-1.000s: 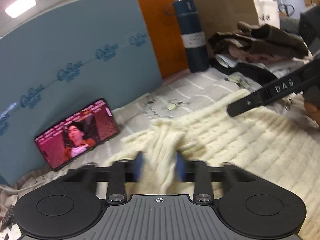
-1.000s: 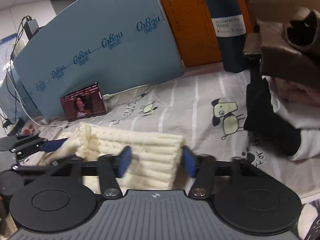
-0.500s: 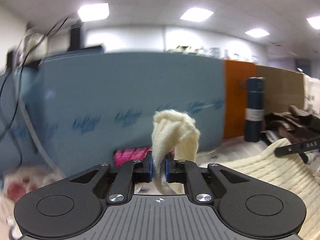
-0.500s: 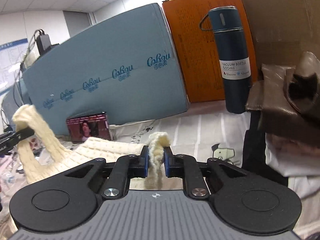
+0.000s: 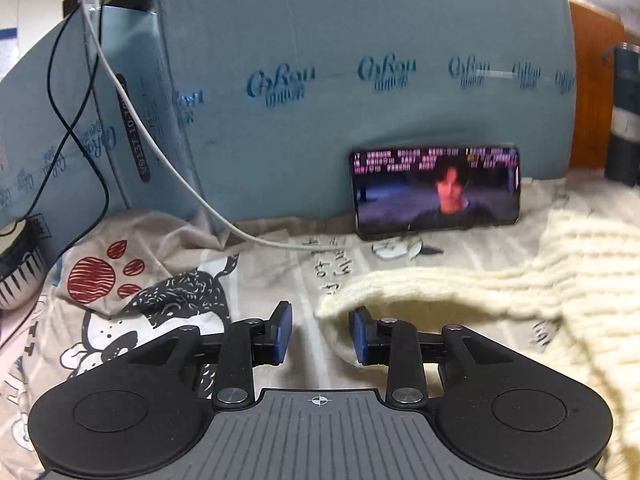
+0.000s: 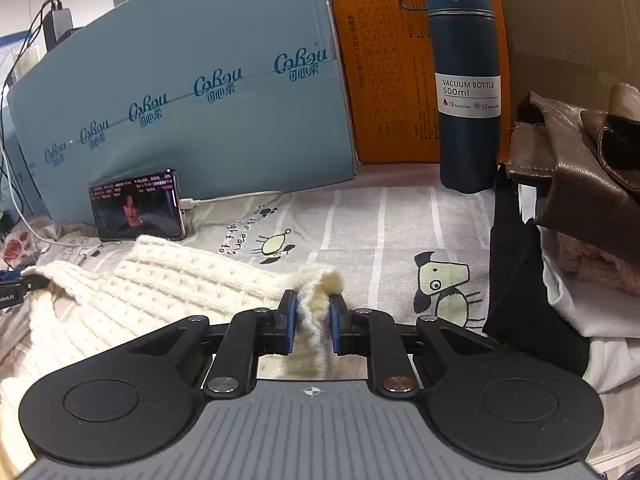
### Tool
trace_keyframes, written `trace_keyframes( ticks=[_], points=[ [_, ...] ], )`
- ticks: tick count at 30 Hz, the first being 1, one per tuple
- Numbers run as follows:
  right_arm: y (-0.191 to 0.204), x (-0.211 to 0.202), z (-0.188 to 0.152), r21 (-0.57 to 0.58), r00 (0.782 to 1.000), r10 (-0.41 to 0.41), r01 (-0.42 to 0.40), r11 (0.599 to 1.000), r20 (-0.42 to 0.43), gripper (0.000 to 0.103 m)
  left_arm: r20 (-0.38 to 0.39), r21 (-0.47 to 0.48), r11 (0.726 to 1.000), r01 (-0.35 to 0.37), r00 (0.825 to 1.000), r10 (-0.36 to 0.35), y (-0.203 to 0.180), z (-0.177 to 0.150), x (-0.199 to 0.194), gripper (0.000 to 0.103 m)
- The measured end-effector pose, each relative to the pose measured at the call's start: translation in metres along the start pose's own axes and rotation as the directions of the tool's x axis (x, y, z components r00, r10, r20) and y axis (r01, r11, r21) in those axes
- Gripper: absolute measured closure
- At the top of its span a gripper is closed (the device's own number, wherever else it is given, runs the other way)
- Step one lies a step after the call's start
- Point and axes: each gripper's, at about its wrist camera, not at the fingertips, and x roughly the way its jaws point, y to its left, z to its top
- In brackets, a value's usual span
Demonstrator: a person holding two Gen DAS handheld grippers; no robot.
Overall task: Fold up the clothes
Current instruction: 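Lower the vest and open both grippers to release it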
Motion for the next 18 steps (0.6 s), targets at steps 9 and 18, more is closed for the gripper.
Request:
trace_keyframes(
  ticks=[9, 18],
  points=[
    [-0.004, -0.021, 0.006, 0.030, 0.999, -0.046, 0.046, 0.999, 0.020, 0.060, 0.050, 0.092, 0.995, -0.045, 0.998, 0.041, 0.022, -0.011, -0.048, 0.018],
    [0.030, -0.091, -0.012, -0.035, 0.983, 0.162, -0.160, 0.987, 0.089, 0.036, 0.341, 0.147, 0.977, 0.152, 0.920, -0.194, -0.026, -0.056, -0.174, 0.018]
  ],
)
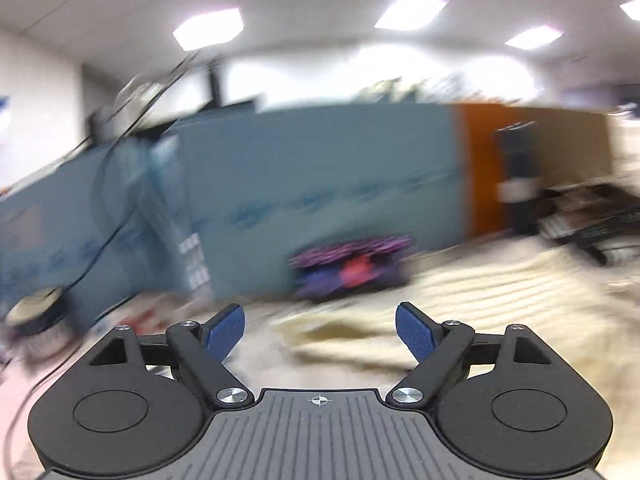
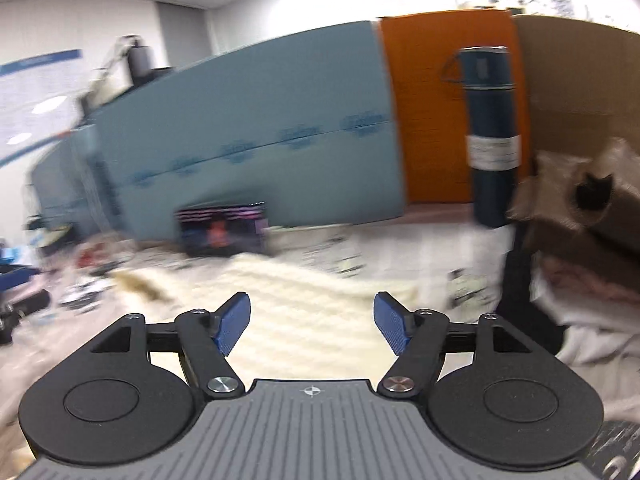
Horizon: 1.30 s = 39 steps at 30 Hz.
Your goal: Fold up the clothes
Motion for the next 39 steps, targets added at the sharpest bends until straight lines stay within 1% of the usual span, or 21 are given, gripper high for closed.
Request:
trace_keyframes(
  ticks=[2, 4, 6, 8, 10, 12, 15, 16, 17, 19, 23, 24, 26, 28, 30, 32, 33, 34, 36, 37, 39],
  points=[
    [0.008, -0.008, -0.008, 0.009, 0.999, 0.048, -0.048, 0.999, -0.012, 0.036, 0.027, 0.117, 0.992, 0.052, 0.998, -0.055, -0.040, -0.003, -0.015, 0.018],
    [0.016, -0.018, -0.017, -0.005, 0.998, 0.066, -0.066, 0.998, -0.007, 0.035, 0.022, 0.183, 0.972, 0.151, 0.987, -0.157, -0.070, -0.006, -0.025, 0.018],
    [0.023, -0.031, -0.027, -0.040, 0.998, 0.058, -0.058, 0.998, 0.003, 0.029, -0.012, 0.213, 0.936, 0.281, 0.958, -0.285, -0.091, -0.010, -0.029, 0.018],
    [0.026, -0.045, -0.038, -0.075, 0.999, 0.046, -0.044, 0.996, 0.027, 0.023, -0.069, 0.253, 0.882, 0.398, 0.916, -0.394, -0.108, -0.015, -0.027, 0.018],
    [0.028, -0.060, -0.049, -0.112, 0.998, 0.048, -0.043, 0.993, 0.047, 0.021, -0.135, 0.264, 0.860, 0.436, 0.900, -0.415, -0.116, -0.020, -0.015, 0.018],
    [0.026, -0.072, -0.058, -0.133, 0.997, 0.062, -0.055, 0.990, 0.052, 0.017, -0.183, 0.232, 0.878, 0.418, 0.905, -0.383, -0.115, -0.023, -0.001, 0.022],
    [0.020, -0.083, -0.072, -0.134, 0.992, 0.115, -0.109, 0.985, 0.042, 0.015, -0.218, 0.139, 0.906, 0.400, 0.905, -0.366, -0.101, -0.024, 0.013, 0.069],
    [0.018, -0.085, -0.076, -0.133, 0.991, 0.133, -0.128, 0.983, 0.029, 0.015, -0.215, 0.117, 0.914, 0.389, 0.908, -0.359, -0.095, -0.025, 0.014, 0.084],
    [0.018, -0.087, -0.080, -0.138, 0.988, 0.155, -0.151, 0.979, 0.017, 0.015, -0.205, 0.098, 0.922, 0.374, 0.914, -0.349, -0.090, -0.025, 0.014, 0.086],
    [0.018, -0.090, -0.086, -0.154, 0.978, 0.207, -0.205, 0.967, -0.006, 0.015, -0.159, 0.066, 0.943, 0.325, 0.937, -0.311, -0.078, -0.024, 0.004, 0.089],
    [0.022, -0.093, -0.093, -0.189, 0.953, 0.298, -0.302, 0.935, -0.048, 0.012, -0.072, -0.044, 0.987, 0.155, 0.985, -0.158, -0.046, -0.024, -0.023, 0.089],
    [0.024, -0.093, -0.094, -0.201, 0.948, 0.312, -0.317, 0.927, -0.057, 0.012, -0.060, -0.075, 0.992, 0.104, 0.992, -0.109, -0.037, -0.025, -0.029, 0.089],
    [0.029, -0.095, -0.097, -0.224, 0.936, 0.342, -0.351, 0.909, -0.078, 0.012, -0.070, -0.140, 0.990, 0.006, 0.997, -0.016, -0.016, -0.032, -0.040, 0.089],
    [0.034, -0.096, -0.098, -0.253, 0.922, 0.372, -0.386, 0.887, -0.102, 0.011, -0.117, -0.196, 0.977, -0.087, 0.991, 0.065, 0.004, -0.042, -0.047, 0.088],
    [0.040, -0.097, -0.099, -0.285, 0.905, 0.405, -0.426, 0.859, -0.130, 0.011, -0.189, -0.238, 0.957, -0.165, 0.975, 0.121, 0.020, -0.055, -0.051, 0.083],
    [0.045, -0.098, -0.100, -0.304, 0.883, 0.441, -0.469, 0.829, -0.160, 0.011, -0.253, -0.251, 0.941, -0.228, 0.954, 0.164, 0.030, -0.067, -0.054, 0.069],
    [0.047, -0.099, -0.101, -0.313, 0.873, 0.456, -0.488, 0.815, -0.174, 0.011, -0.279, -0.242, 0.933, -0.264, 0.941, 0.194, 0.032, -0.072, -0.055, 0.059],
    [0.050, -0.101, -0.102, -0.323, 0.863, 0.468, -0.505, 0.800, -0.189, 0.011, -0.288, -0.237, 0.927, -0.291, 0.932, 0.218, 0.036, -0.074, -0.059, 0.041],
    [0.055, -0.104, -0.104, -0.346, 0.845, 0.486, -0.535, 0.771, -0.225, 0.011, -0.307, -0.226, 0.912, -0.342, 0.914, 0.267, 0.042, -0.079, -0.067, 0.027],
    [0.057, -0.104, -0.106, -0.360, 0.842, 0.482, -0.540, 0.761, -0.244, 0.011, -0.306, -0.217, 0.908, -0.358, 0.909, 0.285, 0.044, -0.080, -0.071, 0.027],
    [0.061, -0.105, -0.109, -0.388, 0.836, 0.471, -0.548, 0.741, -0.281, 0.011, -0.266, -0.187, 0.918, -0.351, 0.917, 0.296, 0.044, -0.077, -0.080, 0.026]
  ],
)
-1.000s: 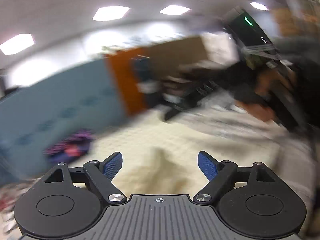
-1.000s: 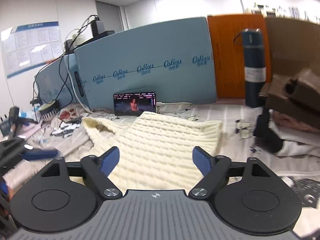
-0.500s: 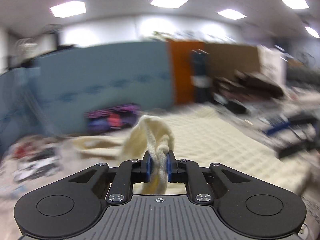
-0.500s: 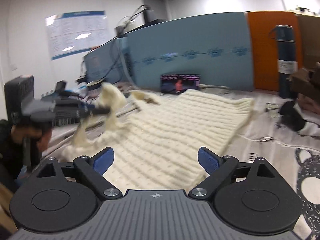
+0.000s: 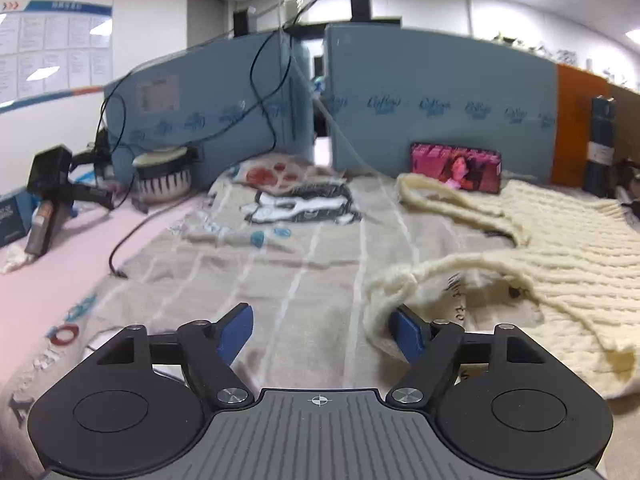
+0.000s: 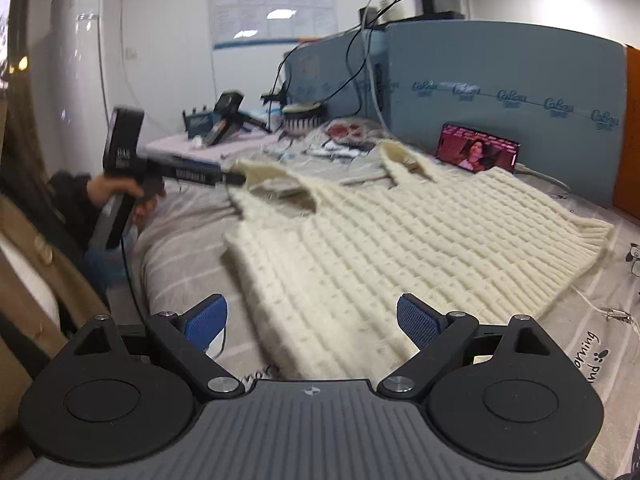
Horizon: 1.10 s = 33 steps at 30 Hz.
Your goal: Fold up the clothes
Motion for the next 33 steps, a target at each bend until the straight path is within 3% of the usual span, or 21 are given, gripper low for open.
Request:
trace_keyframes(
  ticks=[3, 5, 7, 9, 11, 13, 16, 17, 19, 22, 23, 24, 25, 28, 30, 33],
  points=[
    [0.001, 0.004, -0.002, -0.033, 0.998, -0.034, 0.032, 0.999, -0.049, 0.011, 0.059, 0.060, 0.997, -0.043, 0.998, 0.039, -0.005, 0.002, -0.010, 0.014],
    [0.002, 0.006, -0.005, -0.047, 0.996, -0.059, 0.056, 0.997, -0.069, 0.011, 0.100, 0.074, 0.997, -0.013, 0.995, 0.005, -0.005, 0.003, -0.015, 0.014],
    [0.002, 0.009, -0.007, -0.063, 0.993, -0.079, 0.074, 0.995, -0.087, 0.011, 0.155, 0.104, 0.990, 0.098, 0.981, -0.113, -0.009, 0.003, -0.025, 0.014],
    [0.002, 0.011, -0.009, -0.079, 0.990, -0.095, 0.087, 0.993, -0.101, 0.011, 0.202, 0.156, 0.957, 0.246, 0.940, -0.274, -0.015, 0.002, -0.036, 0.014],
    [0.001, 0.013, -0.009, -0.089, 0.989, -0.102, 0.093, 0.992, -0.106, 0.011, 0.173, 0.245, 0.889, 0.388, 0.885, -0.433, -0.030, 0.002, -0.041, 0.014],
    [0.002, 0.014, -0.009, -0.094, 0.989, -0.109, 0.100, 0.991, -0.103, 0.011, 0.090, 0.320, 0.802, 0.504, 0.827, -0.555, -0.048, 0.001, -0.041, 0.014],
    [0.001, 0.015, -0.007, -0.102, 0.987, -0.129, 0.120, 0.988, -0.091, 0.012, -0.046, 0.427, 0.646, 0.634, 0.728, -0.684, -0.078, -0.004, -0.042, 0.014],
    [0.000, 0.015, -0.007, -0.106, 0.987, -0.136, 0.126, 0.986, -0.089, 0.013, -0.072, 0.468, 0.607, 0.642, 0.712, -0.698, -0.088, -0.007, -0.042, 0.014],
    [0.000, 0.015, -0.006, -0.113, 0.986, -0.144, 0.134, 0.985, -0.085, 0.014, -0.097, 0.547, 0.562, 0.621, 0.714, -0.694, -0.104, -0.013, -0.041, 0.014],
    [0.001, 0.013, -0.005, -0.134, 0.985, -0.154, 0.143, 0.981, -0.080, 0.023, -0.097, 0.597, 0.559, 0.575, 0.744, -0.661, -0.115, -0.019, -0.033, 0.016],
    [0.001, 0.013, -0.005, -0.145, 0.984, -0.160, 0.147, 0.978, -0.080, 0.033, -0.095, 0.603, 0.559, 0.568, 0.748, -0.657, -0.115, -0.020, -0.029, 0.020],
    [0.002, 0.012, -0.005, -0.156, 0.983, -0.165, 0.151, 0.976, -0.079, 0.043, -0.095, 0.613, 0.552, 0.566, 0.745, -0.660, -0.116, -0.020, -0.027, 0.042],
    [0.001, 0.011, -0.006, -0.168, 0.984, -0.160, 0.145, 0.975, -0.079, 0.047, -0.095, 0.619, 0.542, 0.568, 0.740, -0.666, -0.116, -0.020, -0.024, 0.068],
    [-0.003, 0.009, -0.007, -0.184, 0.985, -0.155, 0.139, 0.973, -0.075, 0.063, -0.088, 0.612, 0.536, 0.581, 0.724, -0.684, -0.112, -0.019, -0.021, 0.089],
    [-0.006, 0.005, -0.006, -0.170, 0.987, -0.146, 0.133, 0.976, -0.071, 0.082, -0.080, 0.602, 0.536, 0.592, 0.712, -0.697, -0.110, -0.018, -0.023, 0.091],
    [-0.002, -0.009, -0.004, -0.152, 0.995, -0.076, 0.066, 0.986, -0.061, 0.088, -0.071, 0.581, 0.524, 0.622, 0.681, -0.729, -0.102, -0.014, -0.034, 0.092]
  ],
)
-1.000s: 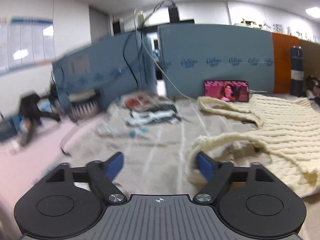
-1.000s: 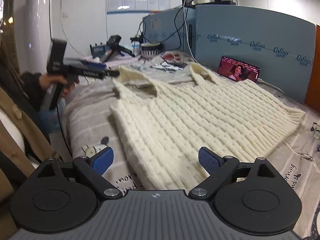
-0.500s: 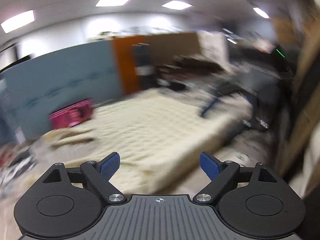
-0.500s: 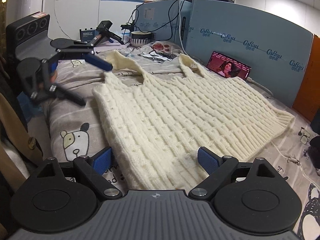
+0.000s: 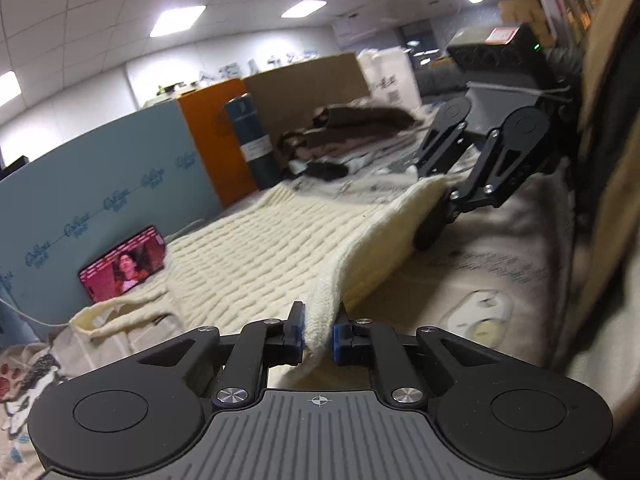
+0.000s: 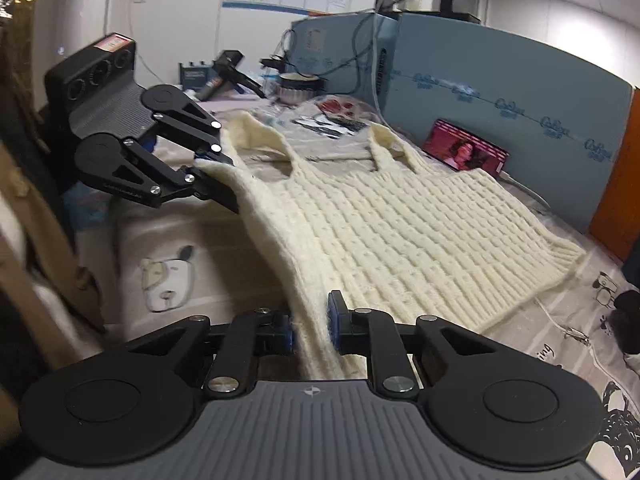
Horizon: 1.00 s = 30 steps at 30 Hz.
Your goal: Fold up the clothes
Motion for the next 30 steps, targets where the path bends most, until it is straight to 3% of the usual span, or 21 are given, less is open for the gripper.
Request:
trace_keyframes(
  ticks=[3, 6, 9, 12, 16, 17, 20, 21, 23, 25, 27, 29, 30],
  points=[
    [-0.008, -0.013, 0.003, 0.039, 0.997, 0.030, -0.033, 0.999, 0.069, 0.088, 0.063, -0.026, 0.999, -0.036, 0.997, 0.037, 0.007, 0.005, -0.006, 0.091],
    [-0.024, -0.013, 0.015, 0.054, 0.987, -0.055, 0.047, 0.997, 0.154, 0.088, 0.133, -0.035, 0.984, -0.176, 0.975, 0.179, 0.020, 0.016, 0.011, 0.088],
    [-0.046, -0.009, 0.031, 0.090, 0.956, -0.164, 0.146, 0.985, 0.245, 0.088, 0.124, -0.025, 0.960, -0.279, 0.952, 0.280, 0.036, 0.029, 0.042, 0.085],
    [-0.070, 0.003, 0.042, 0.147, 0.940, -0.222, 0.189, 0.971, 0.258, 0.088, 0.099, -0.061, 0.955, -0.292, 0.950, 0.297, 0.053, 0.038, 0.067, 0.085],
    [-0.091, 0.023, 0.044, 0.191, 0.941, -0.263, 0.225, 0.956, 0.211, 0.088, 0.043, -0.074, 0.950, -0.302, 0.951, 0.305, 0.065, 0.041, 0.093, 0.084],
    [-0.094, 0.028, 0.044, 0.199, 0.943, -0.267, 0.228, 0.953, 0.198, 0.088, 0.029, -0.080, 0.947, -0.310, 0.949, 0.313, 0.067, 0.041, 0.098, 0.082],
    [-0.099, 0.041, 0.043, 0.219, 0.948, -0.281, 0.245, 0.944, 0.149, 0.088, 0.000, -0.142, 0.918, -0.369, 0.928, 0.373, 0.079, 0.037, 0.099, 0.049],
    [-0.101, 0.045, 0.042, 0.227, 0.948, -0.291, 0.257, 0.939, 0.130, 0.088, -0.001, -0.179, 0.902, -0.393, 0.917, 0.400, 0.084, 0.035, 0.095, 0.031],
    [-0.103, 0.051, 0.039, 0.244, 0.944, -0.321, 0.293, 0.924, 0.082, 0.088, -0.004, -0.258, 0.860, -0.440, 0.891, 0.454, 0.094, 0.032, 0.086, 0.024],
    [-0.106, 0.057, 0.037, 0.258, 0.934, -0.355, 0.334, 0.906, 0.035, 0.081, -0.011, -0.374, 0.793, -0.482, 0.857, 0.515, 0.108, 0.028, 0.068, 0.019],
    [-0.106, 0.064, 0.036, 0.257, 0.908, -0.418, 0.407, 0.877, -0.015, 0.046, -0.030, -0.526, 0.693, -0.494, 0.825, 0.565, 0.124, 0.017, 0.047, 0.012],
    [-0.108, 0.068, 0.034, 0.253, 0.899, -0.436, 0.431, 0.866, -0.040, 0.044, -0.061, -0.670, 0.568, -0.477, 0.799, 0.598, 0.140, 0.002, 0.025, 0.010],
    [-0.109, 0.069, 0.033, 0.256, 0.896, -0.441, 0.438, 0.861, -0.049, 0.038, -0.079, -0.730, 0.512, -0.453, 0.800, 0.595, 0.146, -0.007, 0.015, 0.011]
  ],
)
